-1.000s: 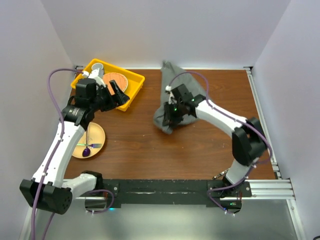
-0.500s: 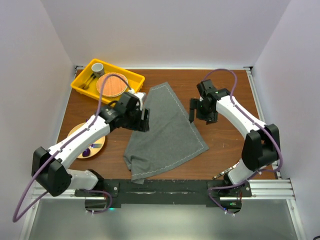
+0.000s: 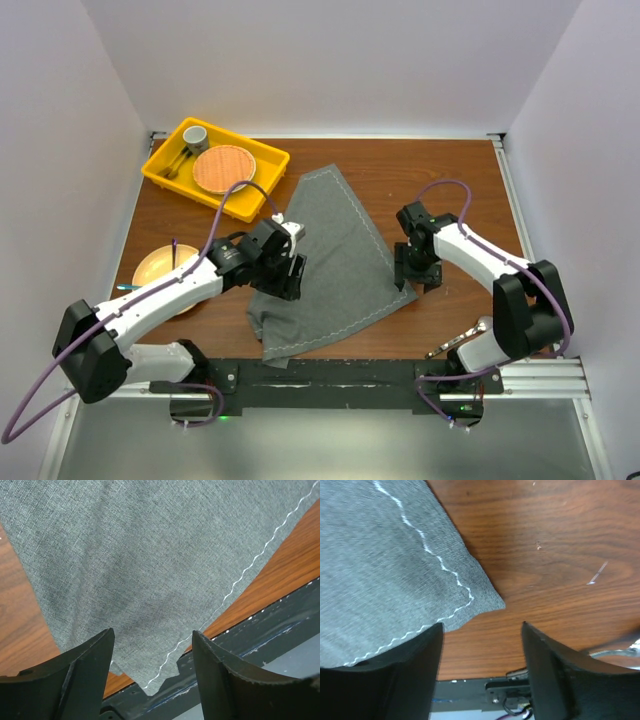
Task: Fold the napkin, place the utensils inside, and roll it up
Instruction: Move the napkin to the centre of the board, then flatten the napkin out
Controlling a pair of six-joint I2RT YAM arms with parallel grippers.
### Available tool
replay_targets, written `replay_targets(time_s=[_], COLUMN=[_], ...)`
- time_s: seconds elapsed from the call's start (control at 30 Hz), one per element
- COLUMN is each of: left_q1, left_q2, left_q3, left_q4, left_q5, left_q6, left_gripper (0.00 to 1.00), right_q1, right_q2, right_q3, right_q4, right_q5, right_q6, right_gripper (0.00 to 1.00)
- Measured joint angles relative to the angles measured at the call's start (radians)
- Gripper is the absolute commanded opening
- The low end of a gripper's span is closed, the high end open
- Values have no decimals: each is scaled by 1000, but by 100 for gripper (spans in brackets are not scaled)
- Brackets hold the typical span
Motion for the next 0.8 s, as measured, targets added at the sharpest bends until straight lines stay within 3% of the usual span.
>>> replay_targets(time_s=[0.03, 0.37, 0.47, 0.57, 0.73, 0.8], left_q1=[0, 0, 0, 0, 0, 0], left_q2=[0, -10, -23, -34, -54, -60], left_q3=[0, 9, 10, 10, 22, 45], left_q4=[1, -12, -18, -24, -40, -61], left_q5=[-3, -31, -31, -31, -52, -92], left_q6=[-4, -11, -13, -22, -50, -68], left_gripper=[65, 63, 64, 64, 64, 63], right_q1=[0, -4, -8, -10, -9, -8], right_q2=[0, 6, 21, 31, 34, 39], right_q3=[-18, -105, -117, -129, -126, -113], right_q4=[14, 120, 156, 179, 194, 187], right_q5=[-1, 10, 9, 3, -3, -2], right_q6=[4, 34, 41, 45, 37, 22], right_gripper=[54, 55, 49, 37, 0, 0])
